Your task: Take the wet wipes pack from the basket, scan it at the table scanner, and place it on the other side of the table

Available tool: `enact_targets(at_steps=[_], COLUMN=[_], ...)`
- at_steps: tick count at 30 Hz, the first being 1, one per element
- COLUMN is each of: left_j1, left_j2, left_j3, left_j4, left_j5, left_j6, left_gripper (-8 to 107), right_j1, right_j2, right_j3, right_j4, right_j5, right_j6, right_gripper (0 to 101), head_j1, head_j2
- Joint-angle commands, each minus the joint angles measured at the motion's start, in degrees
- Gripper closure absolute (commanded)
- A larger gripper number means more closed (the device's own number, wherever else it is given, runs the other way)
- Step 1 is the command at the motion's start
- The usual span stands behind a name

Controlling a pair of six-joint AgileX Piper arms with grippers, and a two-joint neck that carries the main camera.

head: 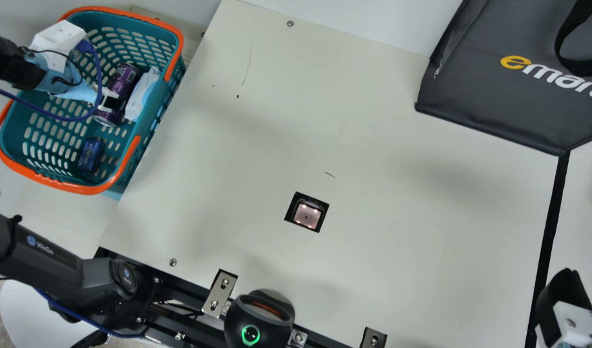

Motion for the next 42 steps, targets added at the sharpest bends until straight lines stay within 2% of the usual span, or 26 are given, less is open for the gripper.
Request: enact_targets(at_steps=[1,25,42], left_j1=[-0.5,-6.4,-8.9], left_j2=[0.6,8.1,12.9], left_j3=[0.1,1.6,-0.7], left_j4=[-0.3,-1.1,-0.5], left_j5=[-0.2,-7.8,-11.5], left_j6=[0.6,1.4,-2.9], left_gripper=[9,9,9], right_j1=[0.0,0.0,0.0], right_j2=[0.0,0.0,0.0], right_j3=[0.0,0.0,0.0], right_j4=[0.0,0.0,0.0], right_j5=[0.0,-0.1,0.0], right_j6=[0.0,0.0,0.0], right_gripper=[6,6,6], head_j1=[-1.7,-1.7,-1.7], head_j2=[0.2,0.2,0.2])
